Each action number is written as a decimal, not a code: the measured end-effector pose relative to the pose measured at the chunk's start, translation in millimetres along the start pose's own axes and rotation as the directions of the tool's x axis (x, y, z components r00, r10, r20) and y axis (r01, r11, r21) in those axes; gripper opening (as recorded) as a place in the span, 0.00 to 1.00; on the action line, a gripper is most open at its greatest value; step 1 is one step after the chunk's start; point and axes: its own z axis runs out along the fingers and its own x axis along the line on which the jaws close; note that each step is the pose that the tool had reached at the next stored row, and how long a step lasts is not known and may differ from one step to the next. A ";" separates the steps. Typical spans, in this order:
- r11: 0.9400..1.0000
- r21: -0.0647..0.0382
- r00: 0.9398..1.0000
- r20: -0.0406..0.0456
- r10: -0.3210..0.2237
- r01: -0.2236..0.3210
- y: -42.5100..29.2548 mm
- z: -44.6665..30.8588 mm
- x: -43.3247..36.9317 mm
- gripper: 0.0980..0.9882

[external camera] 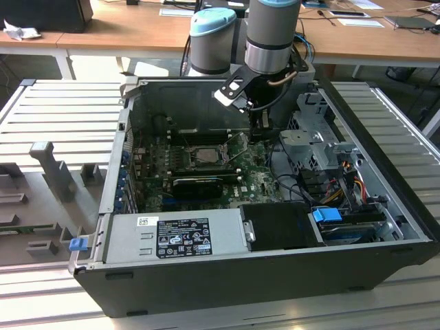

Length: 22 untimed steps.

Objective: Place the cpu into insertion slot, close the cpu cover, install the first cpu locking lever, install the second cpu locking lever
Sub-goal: 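Close the cpu cover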

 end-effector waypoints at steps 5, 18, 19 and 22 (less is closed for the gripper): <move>1.000 0.000 1.000 0.000 0.000 0.000 -5.4 -0.5 0.0 0.01; 1.000 0.000 1.000 0.000 0.000 0.000 -18.1 -1.3 -0.1 0.01; 1.000 0.000 1.000 0.000 0.000 0.000 -20.1 -1.4 -0.1 0.01; 1.000 0.000 1.000 0.000 0.000 0.000 -24.0 -1.7 -0.2 0.01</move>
